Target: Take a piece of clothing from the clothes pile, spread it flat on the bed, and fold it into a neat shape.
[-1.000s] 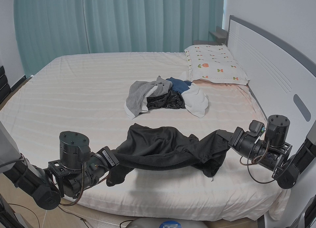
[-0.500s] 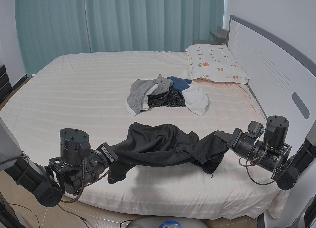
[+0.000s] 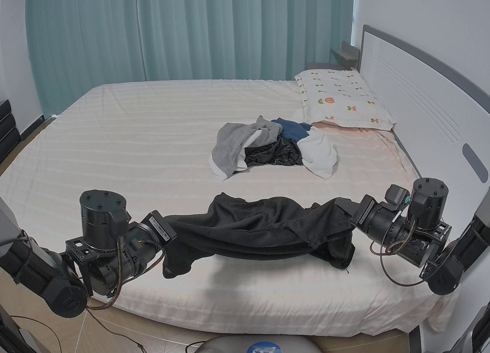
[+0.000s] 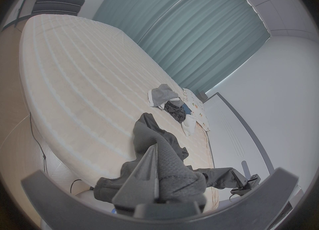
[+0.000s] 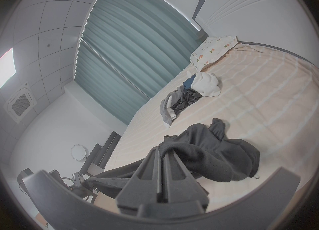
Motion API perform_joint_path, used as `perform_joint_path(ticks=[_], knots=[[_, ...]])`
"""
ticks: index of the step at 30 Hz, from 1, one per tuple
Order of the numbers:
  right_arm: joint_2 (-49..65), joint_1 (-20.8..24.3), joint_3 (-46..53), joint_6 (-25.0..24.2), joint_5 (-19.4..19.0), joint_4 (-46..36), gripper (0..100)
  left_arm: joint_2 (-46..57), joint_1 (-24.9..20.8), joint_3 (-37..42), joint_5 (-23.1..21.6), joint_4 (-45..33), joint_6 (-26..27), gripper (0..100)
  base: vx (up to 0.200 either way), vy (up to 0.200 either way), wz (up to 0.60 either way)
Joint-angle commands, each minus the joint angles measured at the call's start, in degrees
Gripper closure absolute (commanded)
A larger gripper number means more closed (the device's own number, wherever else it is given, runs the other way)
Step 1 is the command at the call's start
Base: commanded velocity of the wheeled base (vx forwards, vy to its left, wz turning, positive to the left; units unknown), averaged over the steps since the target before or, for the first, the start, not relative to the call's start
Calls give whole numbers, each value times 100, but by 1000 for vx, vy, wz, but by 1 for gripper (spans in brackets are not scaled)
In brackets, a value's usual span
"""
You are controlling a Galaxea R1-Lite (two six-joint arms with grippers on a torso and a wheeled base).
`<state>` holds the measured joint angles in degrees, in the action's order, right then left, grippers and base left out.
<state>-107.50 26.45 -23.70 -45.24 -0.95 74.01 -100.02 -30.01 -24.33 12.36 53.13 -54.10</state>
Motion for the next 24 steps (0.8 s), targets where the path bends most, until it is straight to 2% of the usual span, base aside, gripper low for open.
perform_joint_path(ticks=[1, 10, 24], knots=[[27, 18, -21, 15, 25, 8, 100, 132, 13, -1, 3, 5, 5, 100, 0, 200, 0], [27, 18, 32, 94, 60, 553, 100, 238, 22, -45, 3, -57, 31, 100, 0, 200, 0], [18, 9, 50, 156, 60, 676, 100, 378, 22, -10, 12, -66, 40, 100, 0, 200, 0]])
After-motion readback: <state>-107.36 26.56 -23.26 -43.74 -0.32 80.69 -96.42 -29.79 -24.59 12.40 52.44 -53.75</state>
